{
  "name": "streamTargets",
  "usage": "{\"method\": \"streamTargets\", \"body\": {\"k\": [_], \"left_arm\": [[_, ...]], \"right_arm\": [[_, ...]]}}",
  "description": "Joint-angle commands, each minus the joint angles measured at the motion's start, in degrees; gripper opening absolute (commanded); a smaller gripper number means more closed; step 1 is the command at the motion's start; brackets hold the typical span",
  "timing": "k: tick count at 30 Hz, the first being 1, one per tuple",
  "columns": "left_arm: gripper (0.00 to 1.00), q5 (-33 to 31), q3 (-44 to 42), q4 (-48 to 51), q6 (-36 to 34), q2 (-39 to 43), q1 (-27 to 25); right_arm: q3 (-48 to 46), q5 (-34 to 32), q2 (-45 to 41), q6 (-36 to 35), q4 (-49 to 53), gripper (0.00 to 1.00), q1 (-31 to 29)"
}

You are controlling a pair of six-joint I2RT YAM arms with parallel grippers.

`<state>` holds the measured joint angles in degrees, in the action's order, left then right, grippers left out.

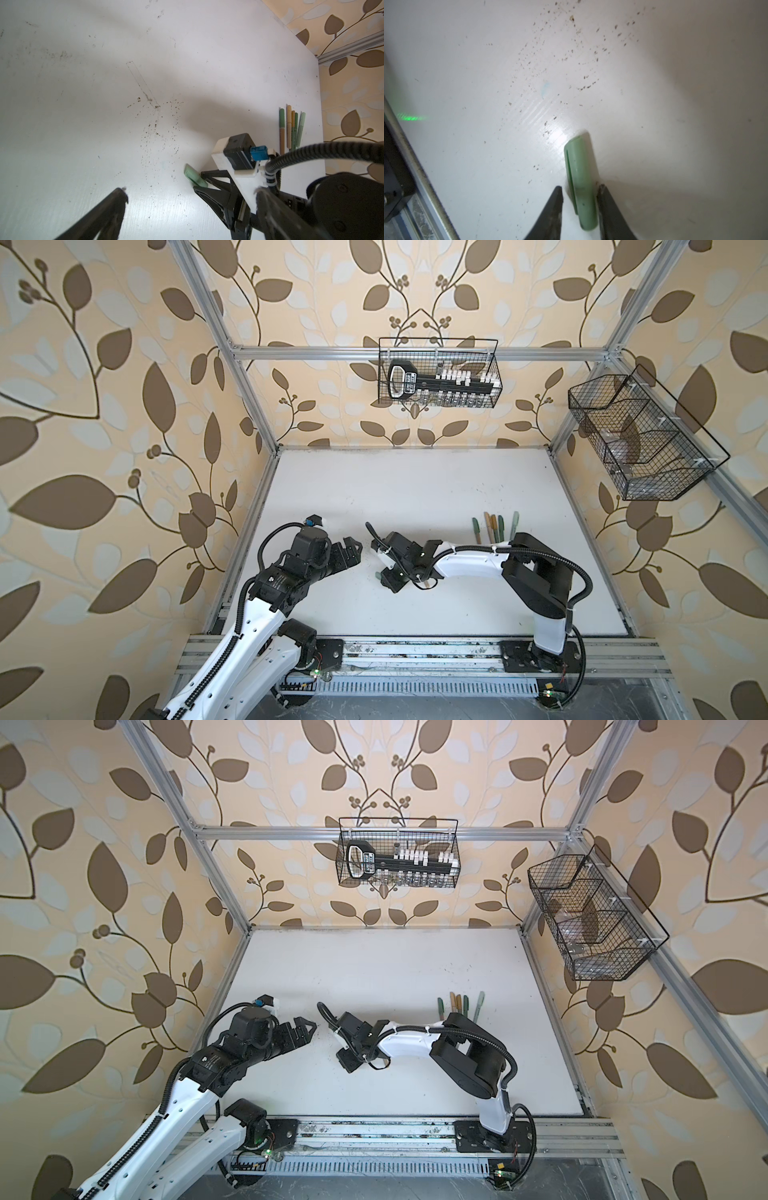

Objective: Insert the pens into the pen caps
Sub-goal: 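Close the right gripper on the pale green cap and lift it upright, then bring the cap to the left gripper and close the left gripper on it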

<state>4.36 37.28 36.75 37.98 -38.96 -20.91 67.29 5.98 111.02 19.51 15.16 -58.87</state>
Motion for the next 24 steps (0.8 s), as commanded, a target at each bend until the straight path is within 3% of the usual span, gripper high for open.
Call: {"method": "streamTargets", "body": {"k": [1, 5, 15, 24], "left_arm": [[0.99, 1.0, -0.4, -1.7, 0.7, 0.3, 0.7], [0.99, 1.3, -0.7, -2.0, 0.6, 0.0, 0.7], [0.99, 6.6, -5.3, -7.3, 2.3, -1.1, 0.7], [0.99, 18.2, -10.4, -20.6, 5.5, -3.1, 0.7]], "right_arm": [[-2.5, -2.0, 1.5, -0.7, 8.3, 0.21, -1.0], [-2.3, -2.5, 1.3, -0.3, 8.3, 0.12, -1.5], [-5.5, -2.9, -3.6, 2.9, 4.3, 0.07, -1.6], [-13.6, 0.1, -14.8, 9.2, -8.9, 0.07, -0.8]]}}
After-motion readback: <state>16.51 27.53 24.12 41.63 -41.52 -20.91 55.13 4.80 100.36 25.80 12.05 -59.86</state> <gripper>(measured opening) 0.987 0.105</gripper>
